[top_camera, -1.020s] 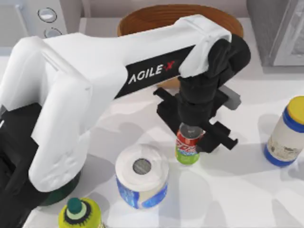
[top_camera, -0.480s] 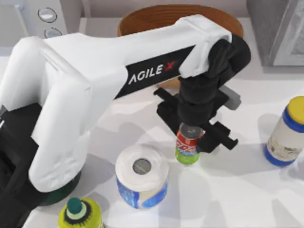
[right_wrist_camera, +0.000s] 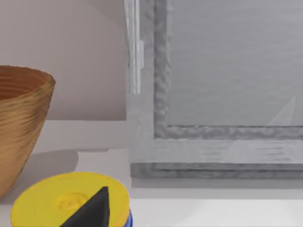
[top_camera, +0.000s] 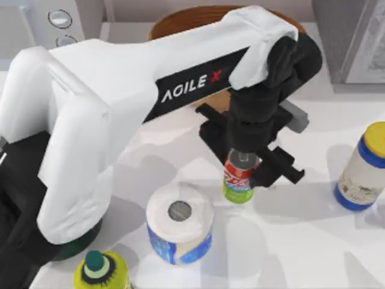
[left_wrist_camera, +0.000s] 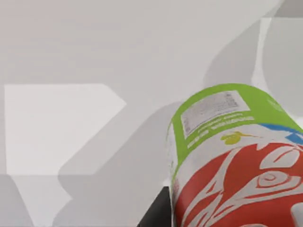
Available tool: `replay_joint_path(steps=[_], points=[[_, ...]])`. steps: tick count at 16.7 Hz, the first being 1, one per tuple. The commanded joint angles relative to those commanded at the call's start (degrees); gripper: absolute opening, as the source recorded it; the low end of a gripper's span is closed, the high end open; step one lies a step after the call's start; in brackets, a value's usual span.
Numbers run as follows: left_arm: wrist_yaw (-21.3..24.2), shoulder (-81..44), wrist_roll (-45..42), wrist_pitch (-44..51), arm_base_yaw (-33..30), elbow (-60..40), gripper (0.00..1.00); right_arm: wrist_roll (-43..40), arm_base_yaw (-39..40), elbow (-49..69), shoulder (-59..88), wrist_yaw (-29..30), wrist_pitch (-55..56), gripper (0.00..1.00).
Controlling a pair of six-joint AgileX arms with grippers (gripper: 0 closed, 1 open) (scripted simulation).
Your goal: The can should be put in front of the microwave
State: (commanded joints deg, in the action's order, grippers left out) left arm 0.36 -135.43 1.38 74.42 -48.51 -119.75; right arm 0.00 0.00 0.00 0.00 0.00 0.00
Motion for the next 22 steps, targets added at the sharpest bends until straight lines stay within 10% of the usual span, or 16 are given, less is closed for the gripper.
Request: replay_joint_path(steps=[12,22], points=[[0.0,2.6,4.3,5.5,5.5,-3.6,0.0,0.0,0.0,0.0,0.0,0.0,0.0,1.0],[0.1,7.1,-7.1,4.6,50.8,2.2,0.0,0.0,0.0,0.0,0.0,0.0,0.0,1.0]])
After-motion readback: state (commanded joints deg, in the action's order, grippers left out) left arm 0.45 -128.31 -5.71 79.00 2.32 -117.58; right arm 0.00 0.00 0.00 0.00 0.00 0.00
